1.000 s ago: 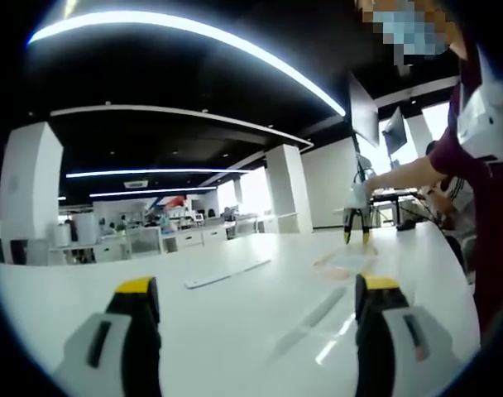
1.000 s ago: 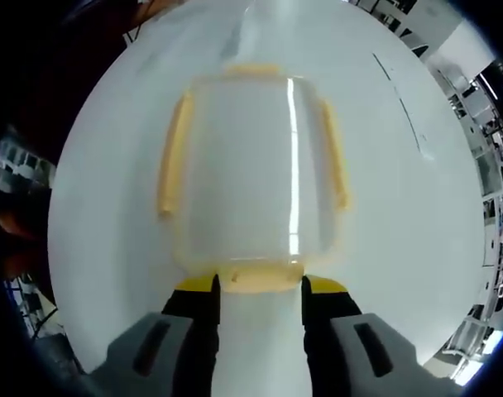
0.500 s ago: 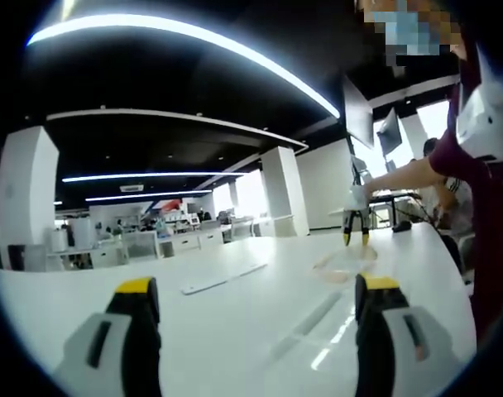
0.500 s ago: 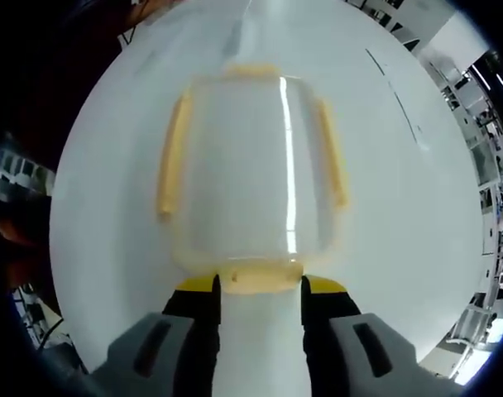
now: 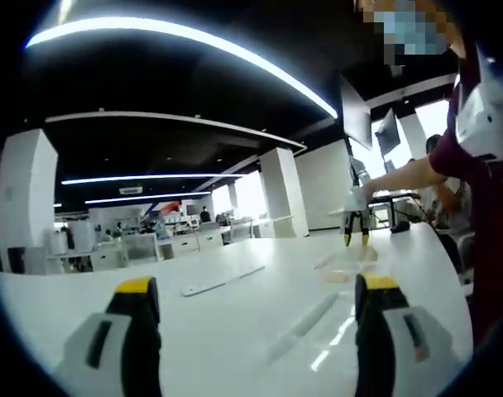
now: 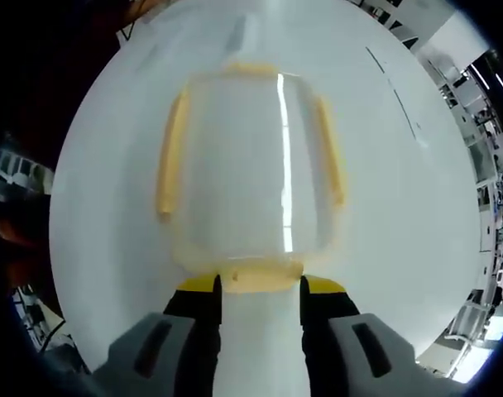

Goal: Snap each plastic latch of the storage box into its locked position after aligning the lid with the box until every specified latch is closed and the lid sits flush.

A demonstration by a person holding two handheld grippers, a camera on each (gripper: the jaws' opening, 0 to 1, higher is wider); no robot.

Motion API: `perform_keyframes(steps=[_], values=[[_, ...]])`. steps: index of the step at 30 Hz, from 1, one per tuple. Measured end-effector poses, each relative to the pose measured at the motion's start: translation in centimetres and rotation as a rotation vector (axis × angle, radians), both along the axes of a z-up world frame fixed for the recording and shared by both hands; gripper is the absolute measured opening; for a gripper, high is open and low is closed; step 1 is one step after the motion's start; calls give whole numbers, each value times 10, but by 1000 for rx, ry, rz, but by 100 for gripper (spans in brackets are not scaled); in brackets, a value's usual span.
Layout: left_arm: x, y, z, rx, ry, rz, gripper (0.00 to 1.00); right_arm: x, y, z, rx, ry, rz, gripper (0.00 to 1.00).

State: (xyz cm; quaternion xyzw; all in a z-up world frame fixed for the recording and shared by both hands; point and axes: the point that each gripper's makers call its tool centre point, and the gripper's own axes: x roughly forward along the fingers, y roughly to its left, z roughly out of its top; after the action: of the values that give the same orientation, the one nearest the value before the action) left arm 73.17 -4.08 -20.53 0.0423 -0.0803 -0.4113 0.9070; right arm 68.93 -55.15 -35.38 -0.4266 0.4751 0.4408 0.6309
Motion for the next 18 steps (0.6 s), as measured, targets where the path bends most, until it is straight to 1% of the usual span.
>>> perform_keyframes(steps=[18], values=[[-6, -10, 1, -1, -2, -33, 100, -25, -11, -2, -1, -2, -45, 37]])
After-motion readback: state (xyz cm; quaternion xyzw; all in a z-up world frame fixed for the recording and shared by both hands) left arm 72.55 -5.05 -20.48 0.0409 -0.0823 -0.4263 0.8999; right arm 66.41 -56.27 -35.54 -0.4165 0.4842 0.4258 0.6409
